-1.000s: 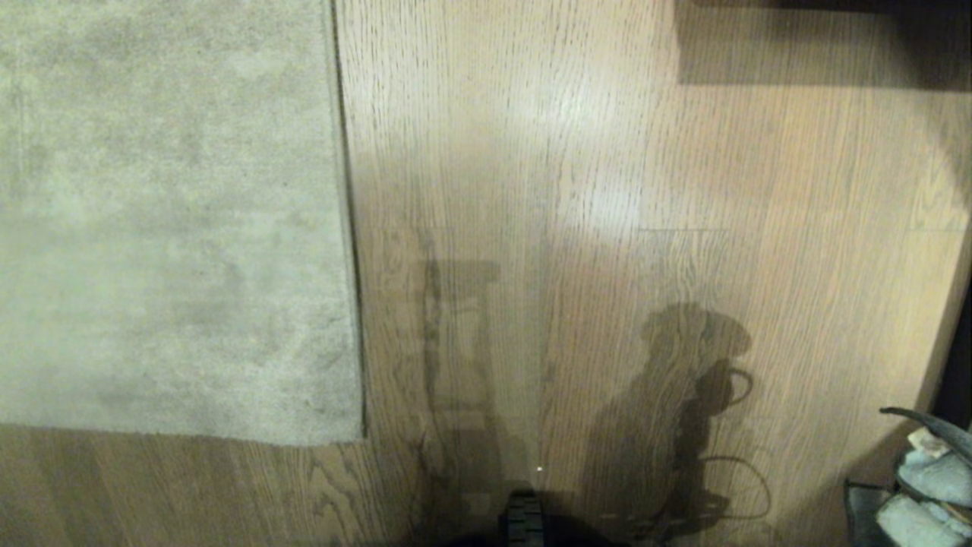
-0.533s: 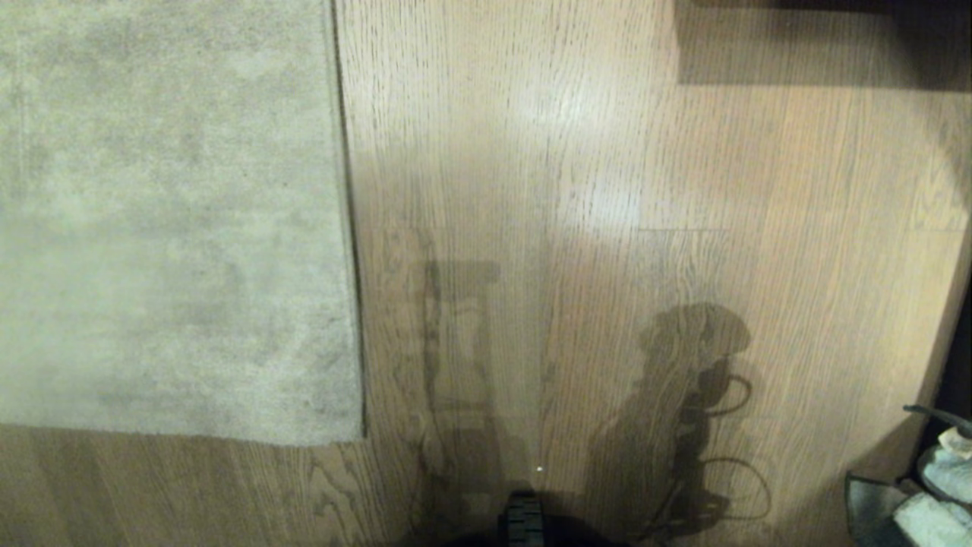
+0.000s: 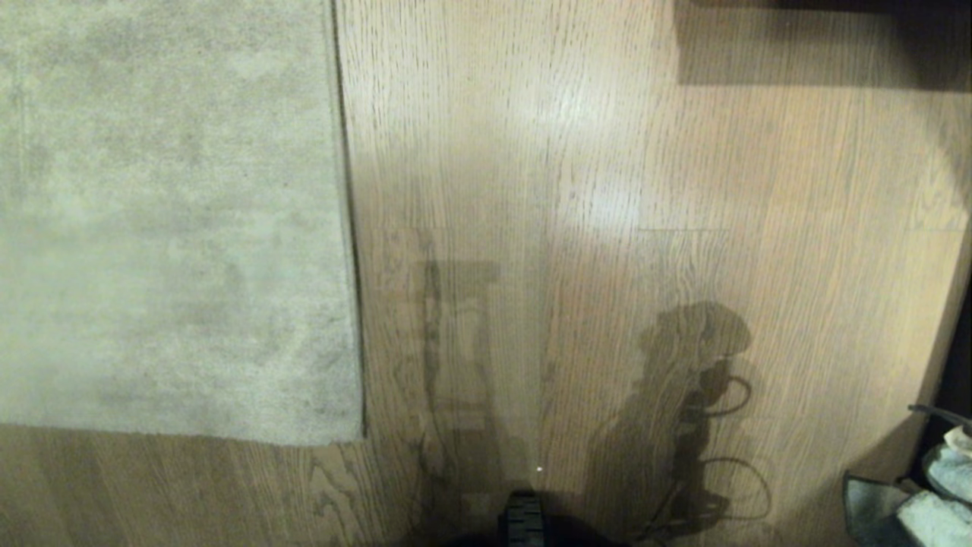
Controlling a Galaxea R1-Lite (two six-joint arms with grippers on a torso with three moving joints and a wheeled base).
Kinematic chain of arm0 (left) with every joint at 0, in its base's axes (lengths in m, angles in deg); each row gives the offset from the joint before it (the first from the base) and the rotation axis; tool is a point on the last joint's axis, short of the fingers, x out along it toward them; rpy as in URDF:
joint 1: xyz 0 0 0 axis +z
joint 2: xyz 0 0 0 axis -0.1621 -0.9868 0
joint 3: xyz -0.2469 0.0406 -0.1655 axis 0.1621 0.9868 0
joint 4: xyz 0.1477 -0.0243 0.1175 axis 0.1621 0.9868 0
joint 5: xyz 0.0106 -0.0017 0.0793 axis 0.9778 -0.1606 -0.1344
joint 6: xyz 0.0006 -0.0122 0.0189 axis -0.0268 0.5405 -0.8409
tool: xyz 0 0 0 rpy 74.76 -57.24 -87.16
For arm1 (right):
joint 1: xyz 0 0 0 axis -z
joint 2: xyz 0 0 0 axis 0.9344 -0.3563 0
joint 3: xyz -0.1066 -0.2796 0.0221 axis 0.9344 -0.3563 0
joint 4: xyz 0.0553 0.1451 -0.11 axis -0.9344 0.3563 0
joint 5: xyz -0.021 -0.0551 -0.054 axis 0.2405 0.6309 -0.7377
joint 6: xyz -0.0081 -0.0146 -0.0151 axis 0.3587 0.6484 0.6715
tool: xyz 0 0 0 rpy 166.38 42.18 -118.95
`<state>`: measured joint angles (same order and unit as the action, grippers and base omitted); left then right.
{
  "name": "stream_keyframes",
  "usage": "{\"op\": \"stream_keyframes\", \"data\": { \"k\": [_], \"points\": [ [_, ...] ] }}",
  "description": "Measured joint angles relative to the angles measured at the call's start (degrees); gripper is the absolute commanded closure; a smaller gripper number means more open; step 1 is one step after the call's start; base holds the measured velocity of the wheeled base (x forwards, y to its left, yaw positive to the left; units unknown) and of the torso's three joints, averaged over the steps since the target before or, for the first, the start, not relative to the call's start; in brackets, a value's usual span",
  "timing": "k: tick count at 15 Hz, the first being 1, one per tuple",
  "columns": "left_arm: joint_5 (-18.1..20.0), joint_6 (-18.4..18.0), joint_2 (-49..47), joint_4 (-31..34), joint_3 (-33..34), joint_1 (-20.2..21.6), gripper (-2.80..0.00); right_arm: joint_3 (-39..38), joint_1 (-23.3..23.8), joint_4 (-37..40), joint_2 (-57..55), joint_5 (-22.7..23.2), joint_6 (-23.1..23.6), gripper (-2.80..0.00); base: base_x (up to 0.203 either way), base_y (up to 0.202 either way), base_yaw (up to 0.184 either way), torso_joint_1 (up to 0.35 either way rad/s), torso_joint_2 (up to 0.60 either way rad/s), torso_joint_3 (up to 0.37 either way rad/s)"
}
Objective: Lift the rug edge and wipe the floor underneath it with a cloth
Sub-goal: Lift up the carpet
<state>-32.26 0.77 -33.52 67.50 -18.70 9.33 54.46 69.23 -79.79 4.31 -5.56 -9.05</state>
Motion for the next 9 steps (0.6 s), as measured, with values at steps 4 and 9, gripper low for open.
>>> {"op": "stream_keyframes", "data": {
  "k": [4,9],
  "points": [
    [0.02,0.0,0.0,0.0,0.0,0.0,0.0,0.0,0.0,0.0,-0.02,-0.02,0.0,0.0,0.0,0.0,0.0,0.0,0.0,0.0],
    [0.0,0.0,0.0,0.0,0.0,0.0,0.0,0.0,0.0,-0.01,-0.02,0.0,-0.05,0.0,0.0,0.0,0.0,0.0,0.0,0.0]
  ]
}}
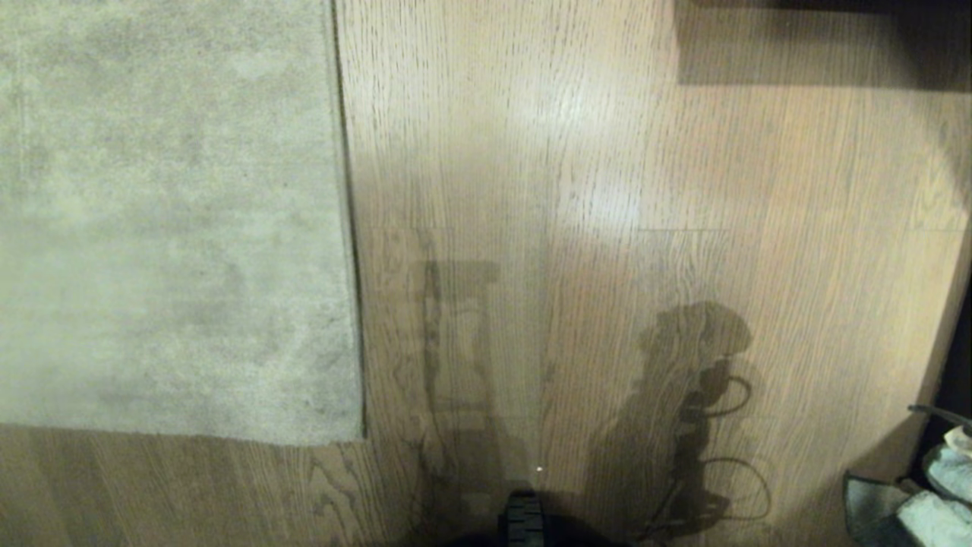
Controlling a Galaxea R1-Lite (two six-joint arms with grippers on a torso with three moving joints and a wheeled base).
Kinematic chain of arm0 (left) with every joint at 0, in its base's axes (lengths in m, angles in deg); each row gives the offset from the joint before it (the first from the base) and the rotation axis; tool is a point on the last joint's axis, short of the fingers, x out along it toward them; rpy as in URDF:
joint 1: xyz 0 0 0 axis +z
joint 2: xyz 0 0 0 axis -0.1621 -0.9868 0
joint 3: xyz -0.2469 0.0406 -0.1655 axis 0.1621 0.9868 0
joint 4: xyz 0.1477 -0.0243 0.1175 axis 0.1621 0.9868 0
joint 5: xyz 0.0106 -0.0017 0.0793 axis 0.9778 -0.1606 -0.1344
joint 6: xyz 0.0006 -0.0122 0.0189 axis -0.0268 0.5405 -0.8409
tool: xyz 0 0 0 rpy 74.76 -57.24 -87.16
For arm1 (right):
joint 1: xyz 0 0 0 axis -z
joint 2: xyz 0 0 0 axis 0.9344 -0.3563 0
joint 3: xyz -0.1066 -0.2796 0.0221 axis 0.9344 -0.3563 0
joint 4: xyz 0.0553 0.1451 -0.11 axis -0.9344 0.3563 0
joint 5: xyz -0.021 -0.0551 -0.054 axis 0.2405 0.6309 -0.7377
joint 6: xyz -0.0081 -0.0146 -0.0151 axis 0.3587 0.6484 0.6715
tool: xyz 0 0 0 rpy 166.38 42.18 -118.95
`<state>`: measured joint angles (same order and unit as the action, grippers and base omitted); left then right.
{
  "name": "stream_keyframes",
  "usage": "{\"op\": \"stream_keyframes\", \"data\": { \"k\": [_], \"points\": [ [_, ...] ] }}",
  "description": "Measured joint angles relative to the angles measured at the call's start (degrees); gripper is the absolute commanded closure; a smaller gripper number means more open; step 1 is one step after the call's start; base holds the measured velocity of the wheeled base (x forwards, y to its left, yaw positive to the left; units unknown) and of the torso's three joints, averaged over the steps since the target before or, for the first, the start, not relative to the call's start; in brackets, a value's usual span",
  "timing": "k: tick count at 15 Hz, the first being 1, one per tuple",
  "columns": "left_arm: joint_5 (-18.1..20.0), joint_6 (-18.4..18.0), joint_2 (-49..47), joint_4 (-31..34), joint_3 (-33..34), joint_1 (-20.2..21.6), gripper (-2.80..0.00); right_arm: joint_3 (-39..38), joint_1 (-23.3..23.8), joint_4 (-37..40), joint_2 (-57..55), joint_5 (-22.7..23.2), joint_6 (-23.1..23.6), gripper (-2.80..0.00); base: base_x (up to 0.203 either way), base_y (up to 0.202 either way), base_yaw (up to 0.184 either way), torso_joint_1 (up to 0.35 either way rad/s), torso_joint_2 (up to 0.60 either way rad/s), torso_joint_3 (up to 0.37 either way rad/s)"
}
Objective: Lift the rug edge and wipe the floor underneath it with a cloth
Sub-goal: Lift up the carpet
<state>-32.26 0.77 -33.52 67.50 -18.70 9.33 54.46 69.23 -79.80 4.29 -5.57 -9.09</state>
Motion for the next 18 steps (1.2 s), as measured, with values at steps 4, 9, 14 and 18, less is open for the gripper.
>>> {"op": "stream_keyframes", "data": {
  "k": [4,9,14,18],
  "points": [
    [0.01,0.02,0.0,0.0,0.0,0.0,0.0,0.0,0.0,0.0,0.0,0.0,0.0,0.0,0.0,0.0,0.0,0.0,0.0,0.0],
    [0.02,0.09,0.0,0.08,0.0,0.0,0.0,0.0,0.0,0.0,0.0,0.0,-0.01,0.0,0.0,0.0,0.0,0.0,0.0,0.0],
    [0.33,-0.12,-4.2,1.82,-0.53,-0.1,0.0,0.0,0.0,0.0,-0.02,0.0,0.02,0.0,0.0,0.0,0.0,0.0,0.0,0.0],
    [1.64,-0.11,-9.68,2.53,-2.87,-1.03,0.0,0.0,0.0,0.0,-0.05,0.0,-0.01,0.0,0.0,0.0,0.0,0.0,0.0,0.0]
  ]
}}
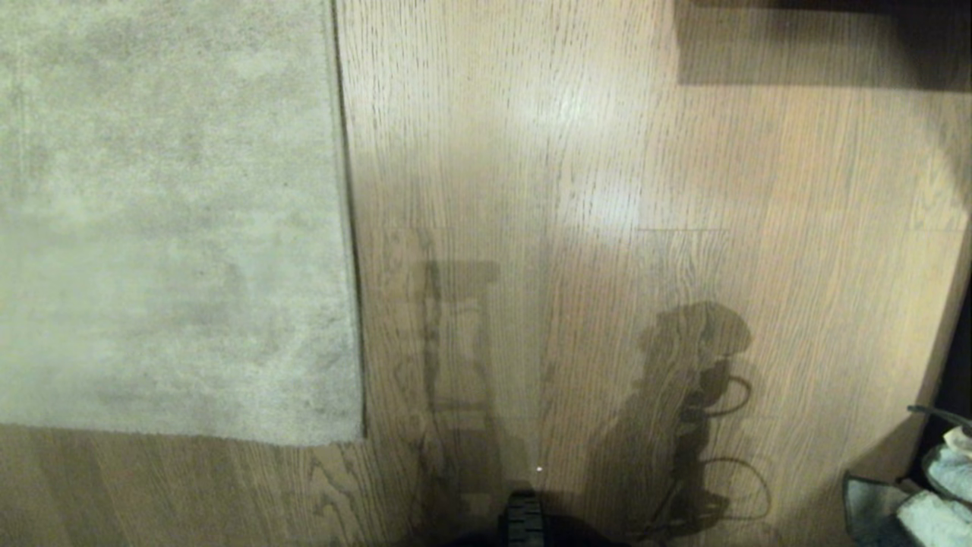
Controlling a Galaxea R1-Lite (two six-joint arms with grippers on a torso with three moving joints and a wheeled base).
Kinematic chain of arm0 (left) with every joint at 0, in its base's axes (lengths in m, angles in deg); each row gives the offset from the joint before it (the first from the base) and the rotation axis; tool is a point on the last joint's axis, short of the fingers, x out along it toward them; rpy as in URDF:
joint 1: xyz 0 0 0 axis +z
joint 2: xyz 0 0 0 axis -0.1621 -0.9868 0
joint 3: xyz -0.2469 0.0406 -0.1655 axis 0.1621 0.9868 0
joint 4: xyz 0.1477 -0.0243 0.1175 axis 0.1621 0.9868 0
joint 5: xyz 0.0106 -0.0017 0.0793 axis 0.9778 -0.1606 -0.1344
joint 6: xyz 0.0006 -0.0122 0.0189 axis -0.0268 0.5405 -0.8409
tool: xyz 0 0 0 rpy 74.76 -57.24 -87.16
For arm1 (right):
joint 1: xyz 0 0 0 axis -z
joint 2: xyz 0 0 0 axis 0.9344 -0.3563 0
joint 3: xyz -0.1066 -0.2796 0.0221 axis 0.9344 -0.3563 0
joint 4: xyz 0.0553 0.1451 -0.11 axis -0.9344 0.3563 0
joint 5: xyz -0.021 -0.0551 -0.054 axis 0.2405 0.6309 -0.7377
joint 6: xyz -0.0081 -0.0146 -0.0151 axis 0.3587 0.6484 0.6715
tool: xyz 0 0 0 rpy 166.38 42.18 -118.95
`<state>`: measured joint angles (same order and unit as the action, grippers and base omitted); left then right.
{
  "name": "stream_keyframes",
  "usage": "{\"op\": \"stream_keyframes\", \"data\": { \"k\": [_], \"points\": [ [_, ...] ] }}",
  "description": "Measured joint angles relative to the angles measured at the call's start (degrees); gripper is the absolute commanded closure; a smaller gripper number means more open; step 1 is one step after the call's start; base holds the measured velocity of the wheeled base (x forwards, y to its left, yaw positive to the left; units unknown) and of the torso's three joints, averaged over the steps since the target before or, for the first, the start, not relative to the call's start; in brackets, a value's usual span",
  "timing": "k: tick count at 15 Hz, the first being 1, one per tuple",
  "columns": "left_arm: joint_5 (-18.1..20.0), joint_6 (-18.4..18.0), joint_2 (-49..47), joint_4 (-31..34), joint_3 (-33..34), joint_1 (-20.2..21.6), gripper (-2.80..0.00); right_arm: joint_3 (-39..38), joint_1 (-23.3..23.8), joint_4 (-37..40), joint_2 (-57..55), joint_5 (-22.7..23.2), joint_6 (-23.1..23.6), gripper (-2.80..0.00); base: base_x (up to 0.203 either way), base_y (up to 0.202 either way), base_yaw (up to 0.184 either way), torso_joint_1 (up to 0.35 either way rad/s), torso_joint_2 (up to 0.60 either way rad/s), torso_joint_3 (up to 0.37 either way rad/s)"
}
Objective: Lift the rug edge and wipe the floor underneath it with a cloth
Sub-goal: Lift up the carpet
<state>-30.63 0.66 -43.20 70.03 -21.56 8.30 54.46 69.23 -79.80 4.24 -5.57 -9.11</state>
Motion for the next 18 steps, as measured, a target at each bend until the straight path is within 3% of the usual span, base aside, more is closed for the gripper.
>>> {"op": "stream_keyframes", "data": {
  "k": [4,11,17,18],
  "points": [
    [0.86,0.17,-9.23,1.93,-6.37,-3.93,0.0,0.0,0.0,0.0,-0.02,0.0,0.01,0.0,0.0,0.0,0.0,0.0,0.0,0.0],
    [2.19,0.16,-36.22,-0.68,-16.7,-16.47,0.0,0.0,-0.02,0.0,-0.02,0.0,0.01,0.0,0.0,0.0,0.0,0.0,0.0,0.0],
    [-0.53,-0.26,-57.83,-2.43,-24.27,-24.39,0.0,0.0,0.0,0.0,-0.02,0.0,0.01,0.0,0.0,0.0,0.0,0.0,0.0,0.0],
    [-1.19,-0.28,-61.72,-4.42,-25.02,-24.87,-2.8,0.0,0.0,0.0,-0.02,0.0,0.04,0.0,0.0,0.0,0.0,0.0,0.0,0.0]
  ]
}}
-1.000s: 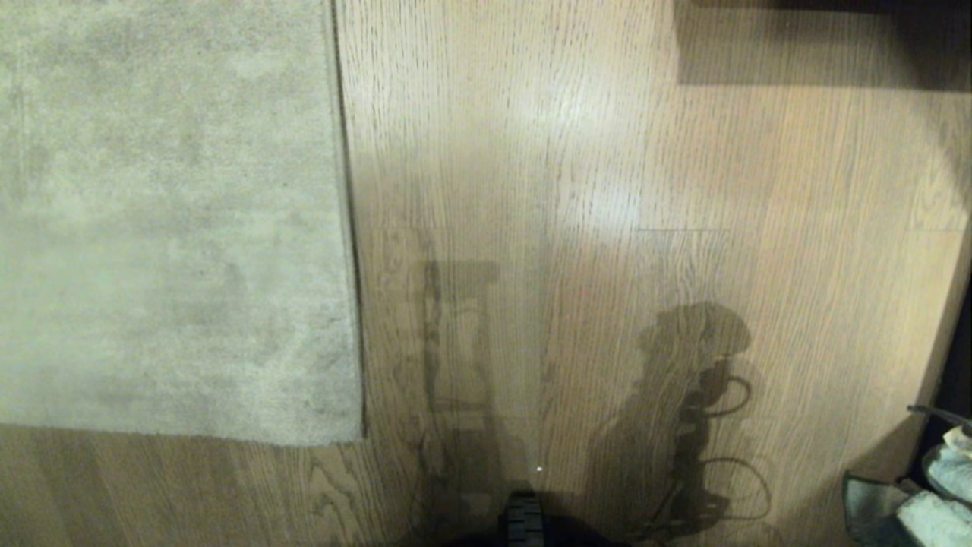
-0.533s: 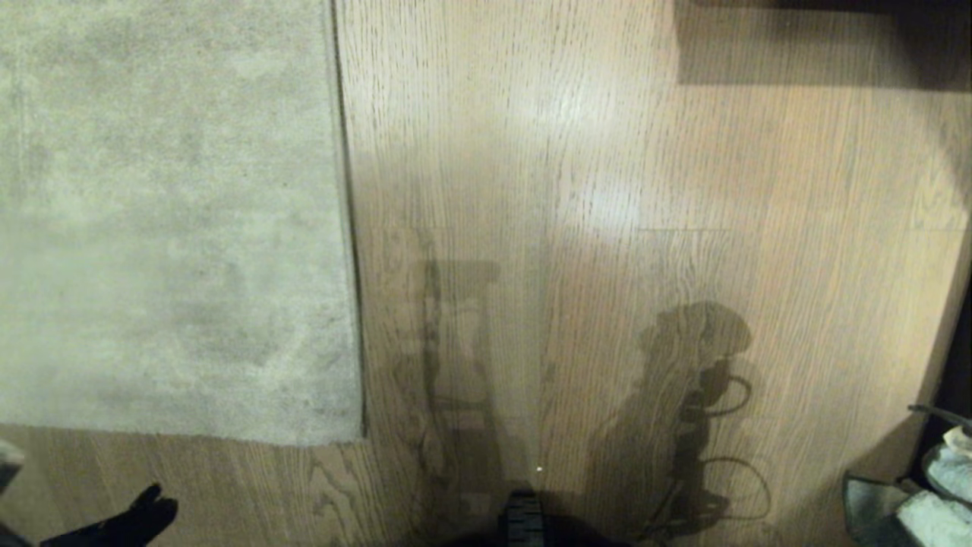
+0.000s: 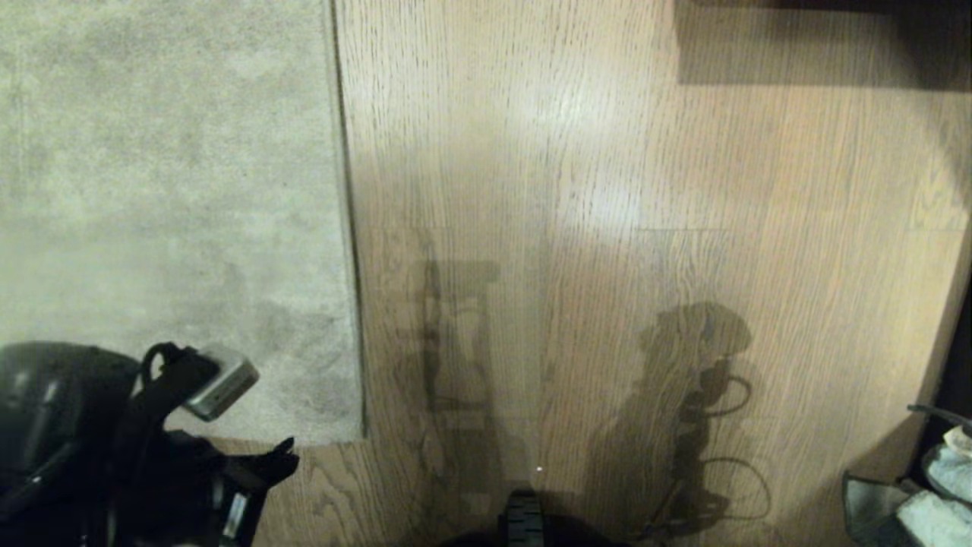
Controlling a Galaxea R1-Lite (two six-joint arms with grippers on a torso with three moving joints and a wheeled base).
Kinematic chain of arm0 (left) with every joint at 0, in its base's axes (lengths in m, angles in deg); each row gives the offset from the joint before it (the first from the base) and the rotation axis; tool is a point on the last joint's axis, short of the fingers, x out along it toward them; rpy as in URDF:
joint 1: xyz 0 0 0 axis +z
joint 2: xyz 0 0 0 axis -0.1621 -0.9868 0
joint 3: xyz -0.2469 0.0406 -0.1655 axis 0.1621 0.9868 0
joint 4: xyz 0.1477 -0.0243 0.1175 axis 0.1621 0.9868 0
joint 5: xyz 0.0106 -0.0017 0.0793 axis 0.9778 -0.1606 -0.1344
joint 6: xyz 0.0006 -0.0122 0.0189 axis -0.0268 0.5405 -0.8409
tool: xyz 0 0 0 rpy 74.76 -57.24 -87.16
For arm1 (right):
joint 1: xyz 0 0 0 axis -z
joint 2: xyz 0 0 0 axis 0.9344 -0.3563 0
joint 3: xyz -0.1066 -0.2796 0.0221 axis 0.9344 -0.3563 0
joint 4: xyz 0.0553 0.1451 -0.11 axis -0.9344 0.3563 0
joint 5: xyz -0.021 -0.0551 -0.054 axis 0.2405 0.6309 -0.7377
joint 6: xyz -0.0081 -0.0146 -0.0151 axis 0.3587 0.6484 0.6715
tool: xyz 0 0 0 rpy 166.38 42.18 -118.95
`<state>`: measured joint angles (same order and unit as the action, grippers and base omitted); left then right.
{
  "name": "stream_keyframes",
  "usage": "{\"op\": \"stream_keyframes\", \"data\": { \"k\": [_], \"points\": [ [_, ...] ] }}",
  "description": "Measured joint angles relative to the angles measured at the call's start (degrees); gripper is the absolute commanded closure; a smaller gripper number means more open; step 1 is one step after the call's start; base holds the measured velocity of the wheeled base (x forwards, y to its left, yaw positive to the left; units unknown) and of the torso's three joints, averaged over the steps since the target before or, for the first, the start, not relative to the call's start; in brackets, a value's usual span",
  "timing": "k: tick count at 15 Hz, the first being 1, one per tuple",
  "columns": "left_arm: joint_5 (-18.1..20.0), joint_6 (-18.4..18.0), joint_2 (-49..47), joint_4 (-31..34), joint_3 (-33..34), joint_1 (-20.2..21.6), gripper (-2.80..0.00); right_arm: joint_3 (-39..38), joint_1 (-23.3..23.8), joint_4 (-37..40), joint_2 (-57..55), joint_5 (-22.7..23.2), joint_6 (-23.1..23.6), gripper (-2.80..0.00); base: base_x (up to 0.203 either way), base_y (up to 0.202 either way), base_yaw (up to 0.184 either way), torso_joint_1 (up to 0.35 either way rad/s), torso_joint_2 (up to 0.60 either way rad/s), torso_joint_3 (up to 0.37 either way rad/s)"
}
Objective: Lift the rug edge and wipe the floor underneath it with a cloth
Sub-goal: Lift up the carpet
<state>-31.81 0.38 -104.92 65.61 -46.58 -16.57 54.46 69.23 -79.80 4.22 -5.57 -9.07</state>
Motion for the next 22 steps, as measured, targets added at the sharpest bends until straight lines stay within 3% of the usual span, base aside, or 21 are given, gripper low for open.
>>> {"op": "stream_keyframes", "data": {
  "k": [3,6,11,14,16,22],
  "points": [
    [-3.48,-0.02,-11.23,-10.23,-1.07,-0.77,-2.8,0.0,0.0,0.0,0.0,-0.01,-0.04,0.0,0.0,0.0,0.0,0.0,0.0,0.0],
    [-12.12,-0.07,-19.64,-15.93,-3.11,-2.24,-2.8,0.0,0.0,0.0,0.0,0.0,-0.02,0.0,0.0,0.0,0.0,0.0,0.0,0.0],
    [-27.46,-0.13,-28.3,-15.85,-5.98,-4.95,-2.8,0.0,0.0,0.0,0.0,0.0,-0.02,0.0,0.0,0.0,0.0,0.0,0.0,0.0],
    [-34.96,-0.13,-30.58,-10.58,-9.25,-6.02,-2.8,0.0,0.0,0.0,0.0,0.0,0.0,0.0,0.0,0.0,0.0,0.0,0.0,0.0],
    [-38.89,-0.13,-32.2,-6.75,-12.43,-6.24,-2.8,0.0,0.0,0.0,0.0,0.0,-0.01,0.0,0.0,0.0,0.0,0.0,0.0,0.0],
    [-49.66,-0.46,-39.21,-6.4,-19.38,-5.75,-2.8,0.0,0.0,0.01,0.0,-0.01,-0.02,0.0,0.0,0.0,0.0,0.0,0.0,0.0]
  ]
}}
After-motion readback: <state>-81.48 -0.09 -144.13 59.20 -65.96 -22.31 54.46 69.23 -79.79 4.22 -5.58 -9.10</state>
